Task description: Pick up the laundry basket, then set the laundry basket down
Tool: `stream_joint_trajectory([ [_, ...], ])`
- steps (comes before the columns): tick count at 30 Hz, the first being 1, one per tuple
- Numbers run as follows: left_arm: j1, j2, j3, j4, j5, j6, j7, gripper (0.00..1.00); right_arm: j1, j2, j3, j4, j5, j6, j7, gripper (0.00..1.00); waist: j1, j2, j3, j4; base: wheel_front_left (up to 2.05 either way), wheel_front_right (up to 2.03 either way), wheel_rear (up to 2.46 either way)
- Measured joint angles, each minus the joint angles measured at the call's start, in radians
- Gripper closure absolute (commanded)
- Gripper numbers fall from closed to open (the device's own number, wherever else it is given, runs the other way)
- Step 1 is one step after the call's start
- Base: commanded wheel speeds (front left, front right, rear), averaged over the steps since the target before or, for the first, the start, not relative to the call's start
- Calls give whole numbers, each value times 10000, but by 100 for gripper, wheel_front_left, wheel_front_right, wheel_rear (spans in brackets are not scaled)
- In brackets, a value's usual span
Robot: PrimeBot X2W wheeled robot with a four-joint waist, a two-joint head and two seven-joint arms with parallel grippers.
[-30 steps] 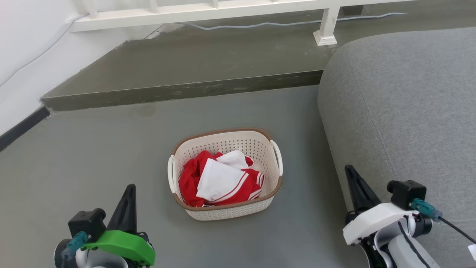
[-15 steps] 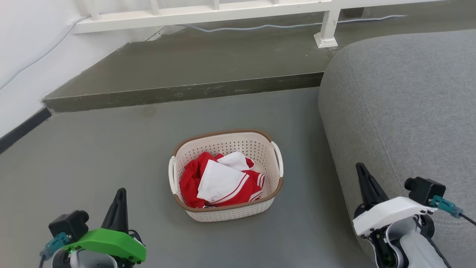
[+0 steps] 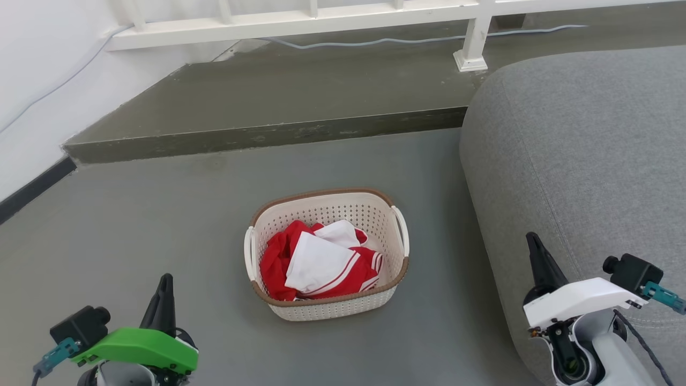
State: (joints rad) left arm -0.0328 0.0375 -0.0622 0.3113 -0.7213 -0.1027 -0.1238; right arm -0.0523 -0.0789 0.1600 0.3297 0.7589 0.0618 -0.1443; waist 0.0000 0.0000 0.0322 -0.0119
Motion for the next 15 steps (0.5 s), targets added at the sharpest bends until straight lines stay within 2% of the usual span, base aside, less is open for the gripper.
stream_joint_trajectory([
  [15,-27,-2,349,-27,-1983,-27,579,100,-5,69,-644,-84,1919,115,581,100,0,0,-68,29,0,0,0],
])
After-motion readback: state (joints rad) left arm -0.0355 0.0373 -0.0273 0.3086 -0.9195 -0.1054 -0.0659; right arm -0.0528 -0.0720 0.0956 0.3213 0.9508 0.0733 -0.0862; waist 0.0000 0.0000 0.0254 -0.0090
